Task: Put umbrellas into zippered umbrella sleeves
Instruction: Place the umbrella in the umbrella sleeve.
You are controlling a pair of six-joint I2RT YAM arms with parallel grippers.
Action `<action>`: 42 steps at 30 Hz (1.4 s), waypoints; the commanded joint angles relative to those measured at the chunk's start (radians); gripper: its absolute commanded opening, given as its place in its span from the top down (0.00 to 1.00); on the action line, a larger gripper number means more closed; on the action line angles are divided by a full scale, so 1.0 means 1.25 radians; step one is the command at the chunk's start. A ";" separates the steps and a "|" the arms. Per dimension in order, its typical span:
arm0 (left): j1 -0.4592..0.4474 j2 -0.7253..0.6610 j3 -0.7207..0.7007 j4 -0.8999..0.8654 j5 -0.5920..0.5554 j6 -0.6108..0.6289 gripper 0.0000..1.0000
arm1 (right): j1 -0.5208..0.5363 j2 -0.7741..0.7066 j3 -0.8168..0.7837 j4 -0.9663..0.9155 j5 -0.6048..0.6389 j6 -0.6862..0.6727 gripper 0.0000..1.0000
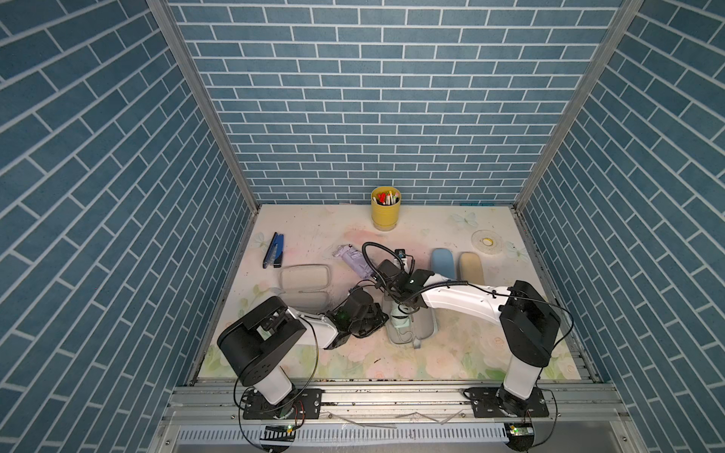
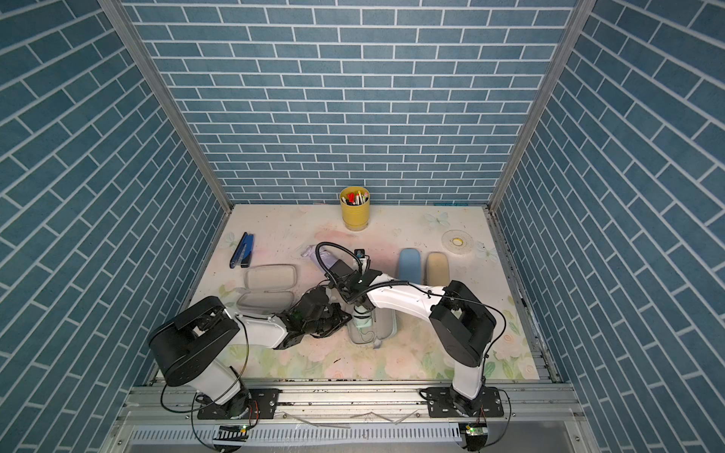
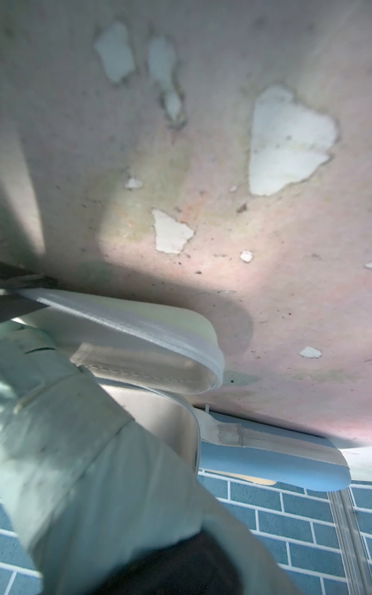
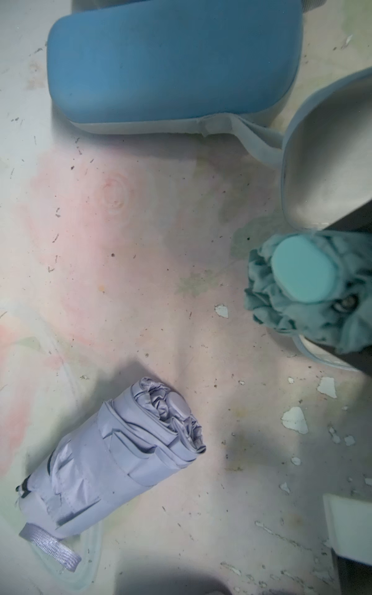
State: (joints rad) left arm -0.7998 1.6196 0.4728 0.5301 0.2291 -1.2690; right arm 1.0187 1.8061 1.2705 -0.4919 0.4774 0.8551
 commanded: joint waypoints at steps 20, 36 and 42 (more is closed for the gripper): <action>0.003 -0.012 0.022 0.069 -0.035 0.023 0.92 | 0.011 0.073 0.036 -0.127 -0.108 0.050 0.91; 0.040 -0.067 -0.051 0.050 0.050 0.085 0.70 | -0.071 -0.009 0.068 -0.150 -0.298 -0.064 0.47; 0.041 -0.061 -0.061 0.064 0.046 0.082 0.72 | -0.060 0.042 0.033 -0.138 -0.297 -0.041 0.75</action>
State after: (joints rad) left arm -0.7567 1.5490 0.4122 0.5941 0.2825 -1.1847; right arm 0.9352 1.8221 1.3369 -0.6353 0.1009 0.7830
